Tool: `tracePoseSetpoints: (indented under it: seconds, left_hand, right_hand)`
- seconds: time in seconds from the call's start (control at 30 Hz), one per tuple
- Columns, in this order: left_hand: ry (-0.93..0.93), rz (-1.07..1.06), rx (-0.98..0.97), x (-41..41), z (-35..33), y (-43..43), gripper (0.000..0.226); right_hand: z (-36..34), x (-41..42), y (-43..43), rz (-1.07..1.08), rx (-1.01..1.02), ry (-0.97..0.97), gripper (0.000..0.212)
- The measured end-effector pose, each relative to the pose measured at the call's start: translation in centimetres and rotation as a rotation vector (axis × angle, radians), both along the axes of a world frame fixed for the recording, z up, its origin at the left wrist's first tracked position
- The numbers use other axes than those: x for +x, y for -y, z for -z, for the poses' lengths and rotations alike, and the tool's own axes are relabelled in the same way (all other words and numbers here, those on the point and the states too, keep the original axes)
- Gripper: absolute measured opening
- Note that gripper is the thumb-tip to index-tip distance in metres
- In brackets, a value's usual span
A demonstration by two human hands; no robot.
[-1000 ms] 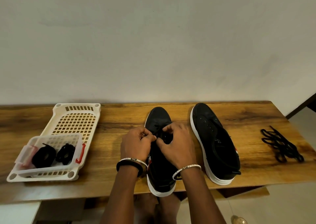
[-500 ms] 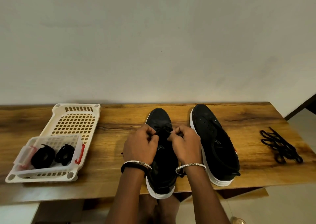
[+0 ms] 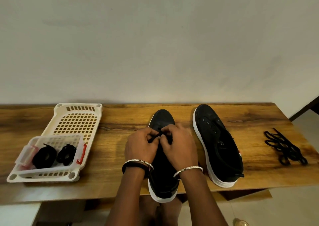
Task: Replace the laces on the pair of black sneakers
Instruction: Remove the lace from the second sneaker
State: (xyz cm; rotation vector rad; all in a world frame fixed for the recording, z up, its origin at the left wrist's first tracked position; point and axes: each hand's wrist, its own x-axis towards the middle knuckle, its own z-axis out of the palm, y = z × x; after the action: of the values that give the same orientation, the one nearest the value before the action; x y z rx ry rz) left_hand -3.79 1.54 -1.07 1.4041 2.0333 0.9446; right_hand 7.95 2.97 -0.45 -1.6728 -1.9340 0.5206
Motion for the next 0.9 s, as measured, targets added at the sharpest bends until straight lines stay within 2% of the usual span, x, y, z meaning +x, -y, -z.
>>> tracePoseSetpoints:
  seconds: [0.23, 0.43, 0.53, 0.6, 0.67, 0.73, 0.77, 0.83, 0.9]
  left_hand:
    - [0.056, 0.006, -0.028, -0.4, 0.1, 0.1, 0.008]
    - [0.068, 0.000, -0.047, -0.4, -0.1, 0.2, 0.007]
    - [0.053, -0.016, -0.050, -0.4, -0.2, 0.2, 0.005]
    - [0.047, -0.034, -0.051, -0.3, -0.3, 0.2, 0.005]
    - [0.055, -0.038, -0.058, -0.3, -0.3, 0.2, 0.005]
    - [0.069, -0.040, -0.061, -0.3, -0.4, 0.3, 0.005]
    - [0.074, -0.042, -0.059, -0.3, -0.4, 0.3, 0.005]
    - [0.082, -0.042, -0.055, -0.3, -0.4, 0.3, 0.006]
    - [0.079, -0.036, -0.059, -0.3, -0.4, 0.3, 0.006]
  right_hand:
    - [-0.7, -0.6, 0.2, 0.079, -0.074, 0.170, 0.025]
    - [-0.8, -1.0, 0.5, 0.112, -0.006, 0.181, 0.011]
    - [0.0, -1.1, 0.5, 0.191, 0.023, -0.026, 0.002]
    - [0.4, -1.1, 0.1, 0.339, -0.091, -0.341, 0.003]
    - [0.2, -0.5, -0.5, 0.535, -0.293, -0.767, 0.007]
    - [0.1, 0.5, -0.9, 0.617, -0.468, -1.020, 0.010]
    - [0.0, 0.9, -0.9, 0.600, -0.512, -1.038, 0.011]
    - [0.3, 1.2, -0.9, 0.549, -0.503, -0.950, 0.008]
    - [0.2, 1.1, -0.8, 0.507, -0.361, -0.757, 0.016]
